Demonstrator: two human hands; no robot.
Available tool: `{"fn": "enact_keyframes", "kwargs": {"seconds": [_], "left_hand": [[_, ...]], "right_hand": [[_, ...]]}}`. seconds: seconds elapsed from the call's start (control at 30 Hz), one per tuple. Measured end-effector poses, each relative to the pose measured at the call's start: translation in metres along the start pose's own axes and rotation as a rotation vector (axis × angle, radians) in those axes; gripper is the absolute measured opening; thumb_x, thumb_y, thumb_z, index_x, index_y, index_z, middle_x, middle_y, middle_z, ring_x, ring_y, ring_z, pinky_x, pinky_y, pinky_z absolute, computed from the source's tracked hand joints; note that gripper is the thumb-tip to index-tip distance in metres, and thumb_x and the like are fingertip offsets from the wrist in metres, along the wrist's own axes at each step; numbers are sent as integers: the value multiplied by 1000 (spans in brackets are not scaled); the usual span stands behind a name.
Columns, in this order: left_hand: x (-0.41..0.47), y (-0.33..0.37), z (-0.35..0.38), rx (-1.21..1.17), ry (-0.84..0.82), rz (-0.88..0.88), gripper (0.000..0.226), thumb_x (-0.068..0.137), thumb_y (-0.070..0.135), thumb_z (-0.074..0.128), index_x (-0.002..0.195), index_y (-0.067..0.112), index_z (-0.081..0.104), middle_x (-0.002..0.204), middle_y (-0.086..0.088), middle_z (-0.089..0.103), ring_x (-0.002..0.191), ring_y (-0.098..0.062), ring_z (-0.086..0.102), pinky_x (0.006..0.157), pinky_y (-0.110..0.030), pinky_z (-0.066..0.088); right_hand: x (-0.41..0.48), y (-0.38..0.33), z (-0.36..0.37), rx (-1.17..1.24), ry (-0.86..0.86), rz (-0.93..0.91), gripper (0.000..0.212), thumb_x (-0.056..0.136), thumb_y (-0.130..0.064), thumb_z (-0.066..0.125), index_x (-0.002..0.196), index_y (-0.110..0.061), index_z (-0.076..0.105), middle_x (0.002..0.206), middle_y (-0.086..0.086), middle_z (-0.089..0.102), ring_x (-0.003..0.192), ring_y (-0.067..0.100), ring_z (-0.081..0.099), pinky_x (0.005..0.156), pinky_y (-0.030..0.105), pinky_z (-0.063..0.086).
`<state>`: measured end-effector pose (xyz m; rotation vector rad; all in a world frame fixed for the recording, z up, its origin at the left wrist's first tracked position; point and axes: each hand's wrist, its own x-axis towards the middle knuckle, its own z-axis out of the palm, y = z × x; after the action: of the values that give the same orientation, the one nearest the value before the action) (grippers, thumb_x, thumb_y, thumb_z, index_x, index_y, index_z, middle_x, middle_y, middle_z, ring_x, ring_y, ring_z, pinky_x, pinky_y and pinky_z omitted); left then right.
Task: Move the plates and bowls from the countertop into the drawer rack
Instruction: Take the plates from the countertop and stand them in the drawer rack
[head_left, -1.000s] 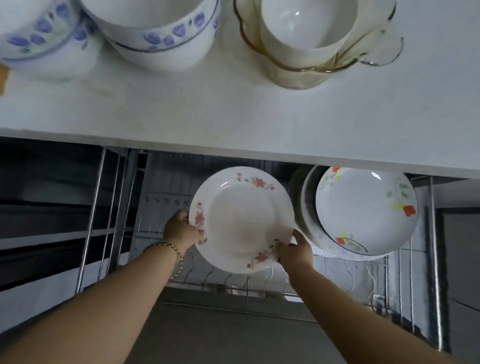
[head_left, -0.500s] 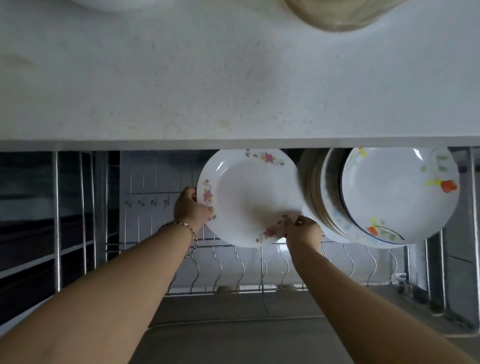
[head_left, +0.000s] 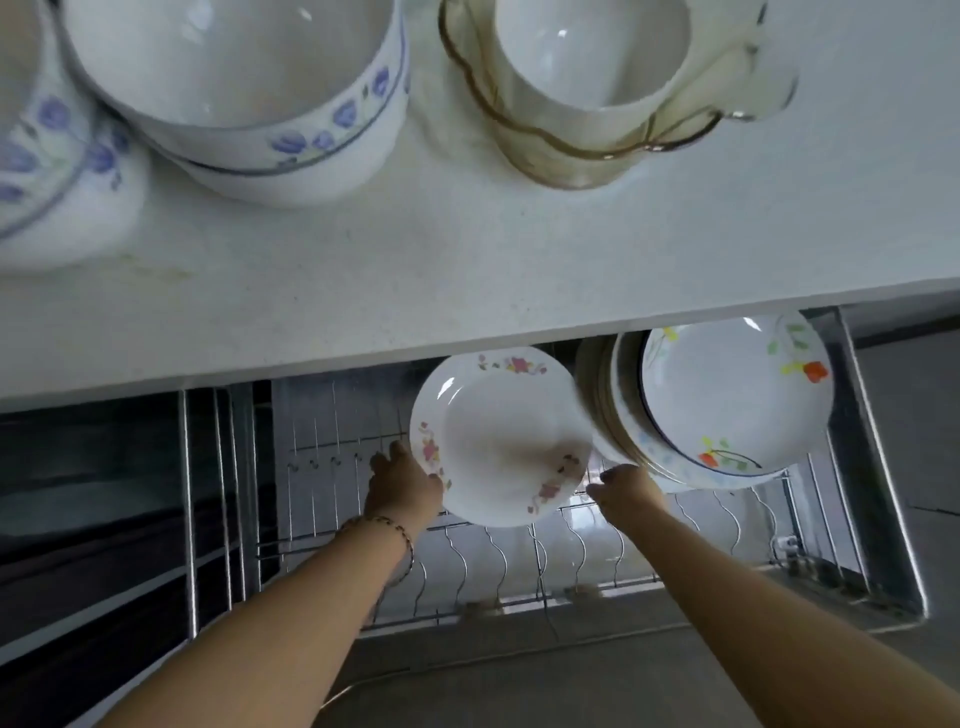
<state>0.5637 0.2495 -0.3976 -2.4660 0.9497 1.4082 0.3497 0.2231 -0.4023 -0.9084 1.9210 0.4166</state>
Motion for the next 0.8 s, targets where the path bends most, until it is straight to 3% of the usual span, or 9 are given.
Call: {"fn": "enact_keyframes", "kwargs": {"seconds": [0.1,0.2,0.27,0.33,0.4,0.5,0.57,0.7,0.8], "left_hand": [[-36,14,-20,100,-137,143,32,90,10,46,120,1,55,130,-18,53,120,-31,53,98,-32,44],[-83,53,-40,168,-166,274,14,90,11,44,95,11,57,101,-9,55,97,-24,57,81,-28,46],[-114,90,-52,217,-178,374,19,90,11,43,97,12,60,101,-7,58,91,-22,54,76,-24,42],[-146,131,-62,275,-180,464,22,90,9,41,77,16,56,99,-9,61,92,-25,55,78,-24,42],[-183,175,-68,326,-131,531,33,88,7,42,58,21,40,87,-14,58,89,-31,58,76,-29,43],[-233,240,-59,349,-96,640,19,91,11,45,75,15,55,93,-17,62,104,-32,63,78,-28,45],[-260,279,-41,332,-92,701,13,91,12,47,92,15,59,98,-16,62,98,-28,62,82,-27,46],[-304,359,13,329,-66,758,15,88,9,47,93,13,60,96,-9,60,90,-24,57,79,-25,43],[-340,415,60,288,-94,742,13,87,7,46,83,12,58,78,-6,59,81,-22,55,68,-21,41]], "right_hand": [[-24,5,-23,-88,-105,-58,34,89,-15,49,56,-19,41,64,0,46,68,20,48,51,15,31],[-62,4,-69,-19,-170,-104,13,90,-13,51,85,-14,62,71,1,54,59,15,51,56,20,42],[-86,10,-109,-5,-121,-175,26,90,-11,51,110,1,63,81,8,59,70,21,55,53,19,41],[-112,19,-151,-19,-45,-251,33,90,-14,53,117,3,61,95,17,64,83,22,57,56,18,42],[-134,34,-194,-71,30,-297,34,91,-19,53,121,-4,60,115,15,66,99,24,62,75,23,48],[-157,68,-259,-119,154,-330,33,91,-21,51,121,-8,60,124,10,64,114,26,59,94,27,45],[-166,94,-302,-139,225,-353,33,92,-20,49,119,-7,62,124,10,64,116,26,58,97,28,43],[-162,159,-393,-164,324,-365,31,91,-17,47,113,-1,62,122,12,64,115,27,58,91,28,44],[-151,207,-461,-211,366,-382,34,89,-15,46,114,2,62,121,15,64,114,29,58,95,34,48]]}}
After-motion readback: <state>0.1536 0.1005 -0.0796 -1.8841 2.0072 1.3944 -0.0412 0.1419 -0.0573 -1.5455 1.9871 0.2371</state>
